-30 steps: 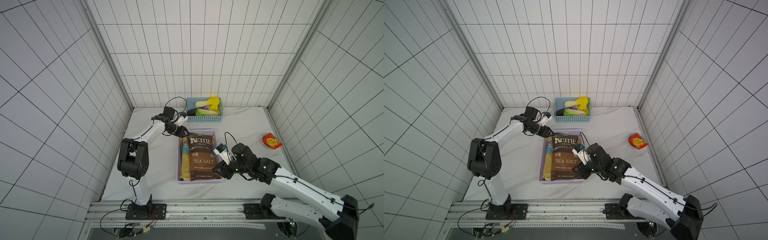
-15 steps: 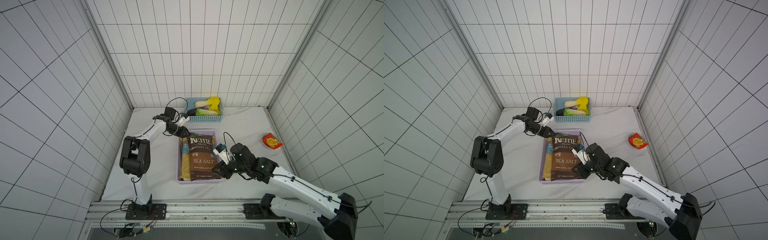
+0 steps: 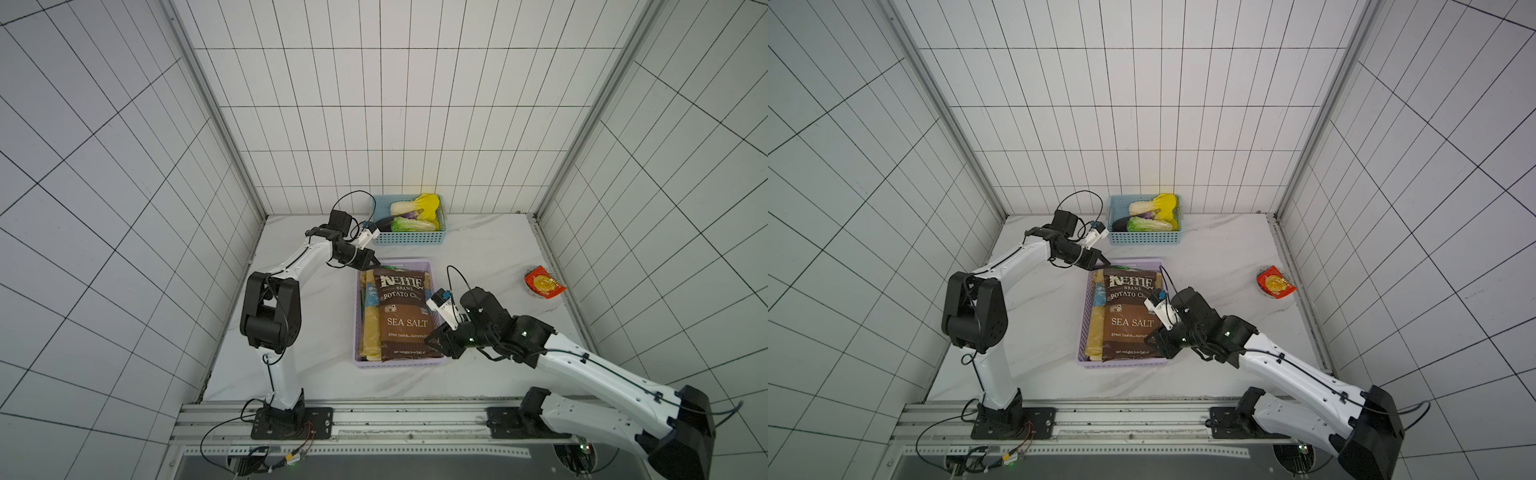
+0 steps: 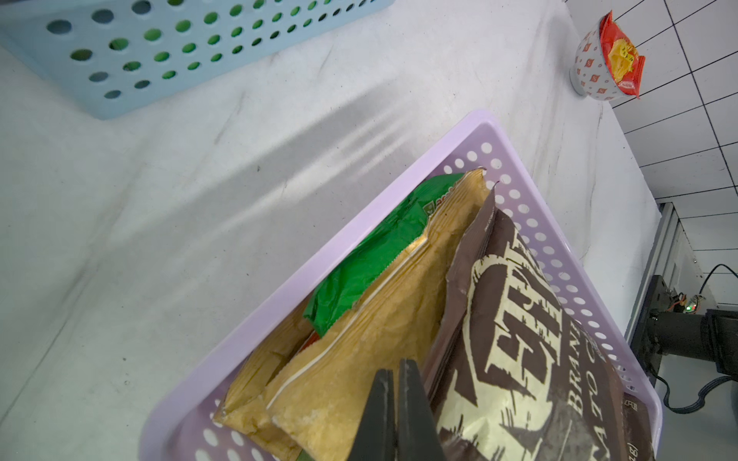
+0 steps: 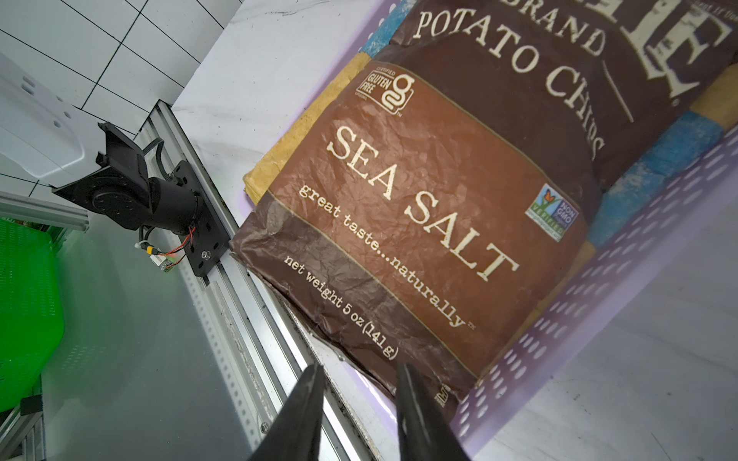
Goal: Put the potato chips into the basket
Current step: Place the potato chip in the basket.
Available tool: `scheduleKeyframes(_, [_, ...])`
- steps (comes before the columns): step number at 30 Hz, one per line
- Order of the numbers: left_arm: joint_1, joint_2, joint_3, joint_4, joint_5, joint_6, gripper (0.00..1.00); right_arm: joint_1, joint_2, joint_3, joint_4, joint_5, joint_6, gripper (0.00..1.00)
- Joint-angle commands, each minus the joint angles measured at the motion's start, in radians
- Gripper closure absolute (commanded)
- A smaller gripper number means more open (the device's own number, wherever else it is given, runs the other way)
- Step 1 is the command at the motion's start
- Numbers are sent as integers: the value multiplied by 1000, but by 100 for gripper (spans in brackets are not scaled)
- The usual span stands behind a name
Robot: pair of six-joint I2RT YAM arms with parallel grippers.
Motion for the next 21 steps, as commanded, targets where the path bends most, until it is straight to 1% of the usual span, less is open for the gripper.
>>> scheduleKeyframes(1, [-2, 5, 29, 20, -12, 9, 100, -12, 4, -19, 12, -16, 6, 66])
scheduleKeyframes(10, [-3, 18, 51, 5, 14, 14, 99, -12, 27, -13, 31, -35, 12, 66])
scheduleKeyframes(11, [-3, 18, 49, -3, 13, 19, 82, -12, 27, -13, 32, -34, 13, 66])
scheduleKeyframes(12, [-3, 18, 46, -9, 11, 26, 70, -13, 25, -14, 31, -35, 12, 66])
scheduleKeyframes(14, [-1, 20, 39, -21, 11, 42, 62, -12, 21, -15, 32, -34, 12, 66])
scheduleKeyframes(16, [1, 22, 26, -26, 12, 54, 58, -13, 16, -17, 31, -32, 12, 66])
scheduleKeyframes(21, [1, 32, 13, -32, 23, 66, 57, -12, 11, -16, 33, -29, 12, 66])
